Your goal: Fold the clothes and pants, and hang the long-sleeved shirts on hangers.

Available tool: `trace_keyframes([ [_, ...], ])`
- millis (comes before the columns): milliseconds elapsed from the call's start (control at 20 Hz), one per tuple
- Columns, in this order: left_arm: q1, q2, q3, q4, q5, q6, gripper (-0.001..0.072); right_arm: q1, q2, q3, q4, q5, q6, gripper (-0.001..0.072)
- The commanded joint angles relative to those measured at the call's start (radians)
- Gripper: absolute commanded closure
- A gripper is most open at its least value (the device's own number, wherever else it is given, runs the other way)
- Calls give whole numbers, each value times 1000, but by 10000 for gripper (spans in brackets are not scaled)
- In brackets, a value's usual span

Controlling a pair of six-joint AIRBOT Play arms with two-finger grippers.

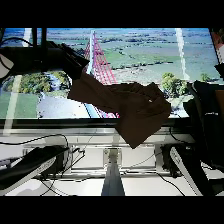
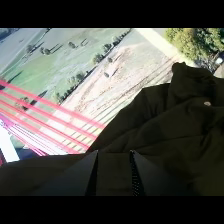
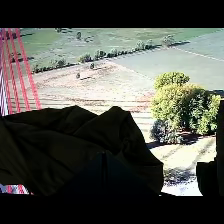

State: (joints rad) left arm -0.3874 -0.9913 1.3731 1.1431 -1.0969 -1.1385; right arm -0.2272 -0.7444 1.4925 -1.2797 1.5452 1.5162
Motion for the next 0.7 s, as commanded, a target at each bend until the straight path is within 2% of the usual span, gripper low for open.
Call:
trace_keyframes([
  [0, 1, 1, 0, 0, 0, 0, 488, 1, 1, 0, 0, 0, 0, 700],
  [500, 1, 1, 0, 0, 0, 0, 488, 1, 0, 0, -3, -9, -1, 700],
  [650, 1, 1, 0, 0, 0, -1, 488, 1, -7, 0, -3, -237, 0, 700],
])
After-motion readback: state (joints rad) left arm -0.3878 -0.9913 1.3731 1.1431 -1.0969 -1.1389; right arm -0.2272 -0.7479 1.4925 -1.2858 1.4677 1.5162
